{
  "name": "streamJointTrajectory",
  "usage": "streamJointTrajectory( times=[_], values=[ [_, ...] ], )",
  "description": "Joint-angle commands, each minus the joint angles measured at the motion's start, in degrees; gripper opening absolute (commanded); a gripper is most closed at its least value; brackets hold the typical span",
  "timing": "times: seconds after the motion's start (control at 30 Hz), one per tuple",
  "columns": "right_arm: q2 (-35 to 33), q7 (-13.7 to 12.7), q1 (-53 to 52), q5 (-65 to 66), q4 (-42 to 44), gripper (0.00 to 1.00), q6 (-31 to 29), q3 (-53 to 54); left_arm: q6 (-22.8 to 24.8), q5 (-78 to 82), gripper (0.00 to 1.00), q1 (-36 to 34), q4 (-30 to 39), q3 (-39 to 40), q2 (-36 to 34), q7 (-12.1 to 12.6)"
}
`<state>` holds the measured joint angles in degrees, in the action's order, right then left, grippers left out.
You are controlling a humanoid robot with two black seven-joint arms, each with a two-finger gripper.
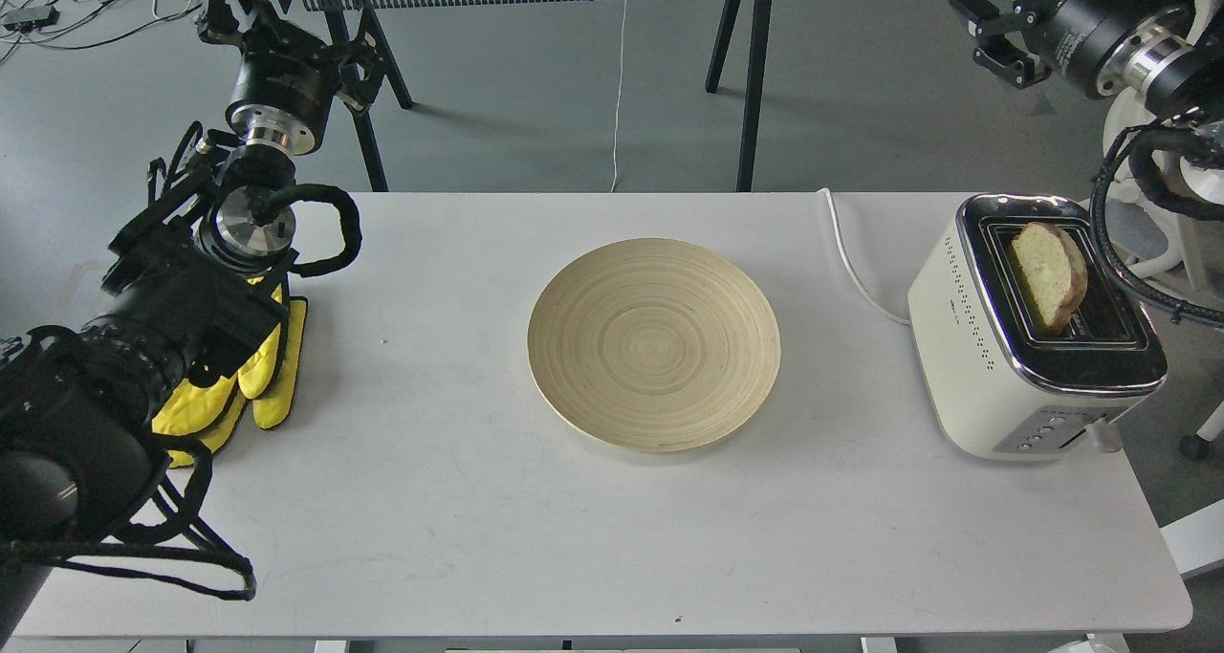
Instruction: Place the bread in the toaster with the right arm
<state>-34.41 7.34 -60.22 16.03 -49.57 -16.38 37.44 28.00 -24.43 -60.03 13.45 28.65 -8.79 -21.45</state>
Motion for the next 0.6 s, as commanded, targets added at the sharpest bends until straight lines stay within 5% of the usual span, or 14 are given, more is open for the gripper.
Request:
streamJointTrajectory(
  times=[0.0, 0.17, 0.57],
  values=[
    [5.93, -0.04, 0.10, -4.15, 8.16, 1.00, -4.97, 5.53, 0.00, 0.00, 1.00, 0.00, 0.00, 0.09, 0.00, 0.00],
    [7.51, 0.04, 1.16, -14.25, 9.93, 1.00, -5.06, 7.47, 0.00, 0.00, 1.00, 0.00, 0.00, 0.09, 0.00, 0.00],
    [14.18, 0.75, 2.65, -15.86, 16.95, 1.00, -6.64, 13.00, 0.00, 0.00, 1.00, 0.00, 0.00, 0.00, -0.09, 0.09]
  ],
)
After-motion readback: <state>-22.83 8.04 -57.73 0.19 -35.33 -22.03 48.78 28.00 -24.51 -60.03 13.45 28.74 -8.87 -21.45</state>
